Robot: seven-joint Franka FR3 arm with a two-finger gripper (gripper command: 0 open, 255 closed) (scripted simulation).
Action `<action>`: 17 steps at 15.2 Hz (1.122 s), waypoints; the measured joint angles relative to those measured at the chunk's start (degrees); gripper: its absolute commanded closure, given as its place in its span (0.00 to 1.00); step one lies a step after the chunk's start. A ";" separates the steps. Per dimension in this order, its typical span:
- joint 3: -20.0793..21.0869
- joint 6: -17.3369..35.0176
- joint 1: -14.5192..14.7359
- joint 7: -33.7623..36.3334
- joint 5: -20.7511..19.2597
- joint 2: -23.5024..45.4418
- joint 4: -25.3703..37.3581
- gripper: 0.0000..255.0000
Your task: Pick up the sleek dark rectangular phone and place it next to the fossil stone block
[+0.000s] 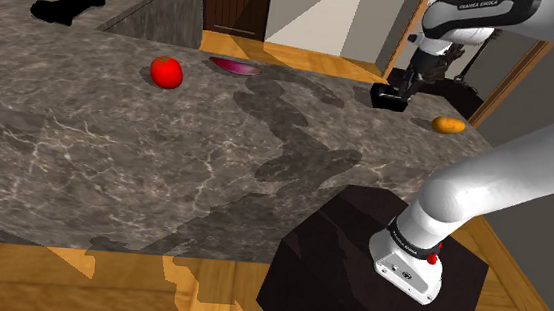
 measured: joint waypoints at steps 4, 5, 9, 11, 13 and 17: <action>-4.90 -0.21 -1.20 -6.56 0.21 3.14 3.75 1.00; -6.15 0.01 -1.41 -8.24 0.47 4.18 4.63 1.00; -11.59 0.56 -1.98 -15.77 2.91 9.73 9.39 1.00; -14.30 1.02 -2.36 -19.85 4.87 12.96 11.71 1.00; -16.56 0.64 -2.77 -23.80 7.33 16.43 14.75 1.00; -17.65 2.49 -3.18 -25.97 8.76 18.37 14.28 1.00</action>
